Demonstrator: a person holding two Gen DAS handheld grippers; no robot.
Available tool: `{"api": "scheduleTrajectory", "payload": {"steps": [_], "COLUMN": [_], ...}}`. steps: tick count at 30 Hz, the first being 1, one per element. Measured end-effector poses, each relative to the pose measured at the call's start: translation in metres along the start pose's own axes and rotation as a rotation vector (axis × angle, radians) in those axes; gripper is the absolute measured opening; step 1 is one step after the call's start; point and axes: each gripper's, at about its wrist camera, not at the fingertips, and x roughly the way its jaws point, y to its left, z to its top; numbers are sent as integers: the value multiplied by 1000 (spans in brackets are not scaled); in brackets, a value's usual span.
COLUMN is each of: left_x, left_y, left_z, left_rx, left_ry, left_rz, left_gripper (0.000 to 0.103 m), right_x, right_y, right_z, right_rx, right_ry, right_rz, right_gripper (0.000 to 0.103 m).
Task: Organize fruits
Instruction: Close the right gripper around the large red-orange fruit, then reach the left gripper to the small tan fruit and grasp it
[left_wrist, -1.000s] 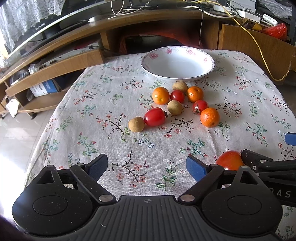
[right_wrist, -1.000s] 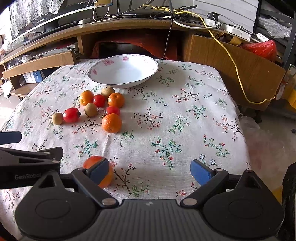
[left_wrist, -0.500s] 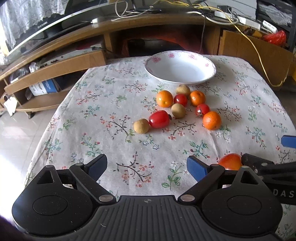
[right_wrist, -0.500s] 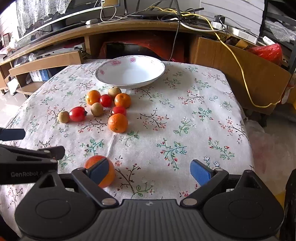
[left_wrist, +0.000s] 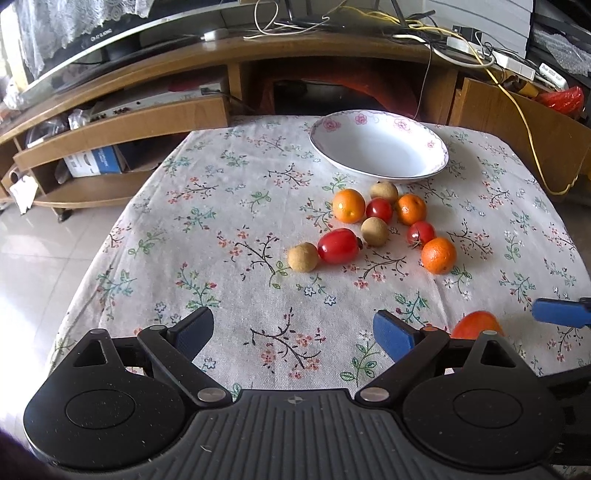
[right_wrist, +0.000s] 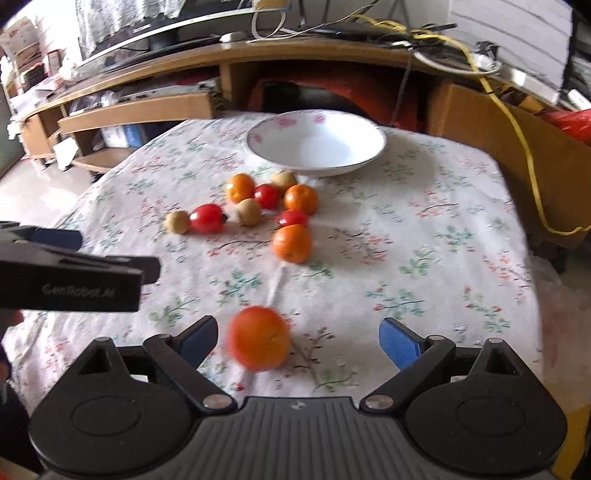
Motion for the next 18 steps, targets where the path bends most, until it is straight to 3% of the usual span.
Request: {"api": "scheduleTrajectory", "payload": {"steps": [3, 5, 7, 14, 18], "left_x": [1, 1, 2, 15, 26], "left_y": [-1, -1, 1, 3, 2], "left_z": [0, -1, 0, 11, 21], "left_rx": [6, 7, -2, 16, 107], "left_ry": [0, -8, -12, -17, -11], "left_rz": [-2, -6, -25, -79, -95], "left_gripper": [96, 96, 96, 95, 93], "right_x": [7, 15, 24, 33, 36], "right_y": [4, 1, -2, -3, -9], "right_z": [3, 4, 5, 12, 19], "right_rx": [-15, 3, 30, -1, -20], "right_ry": [21, 56, 97, 131, 178], "right_rz": [16, 48, 69, 99, 139], "right_gripper": [80, 64, 54, 43, 43]}}
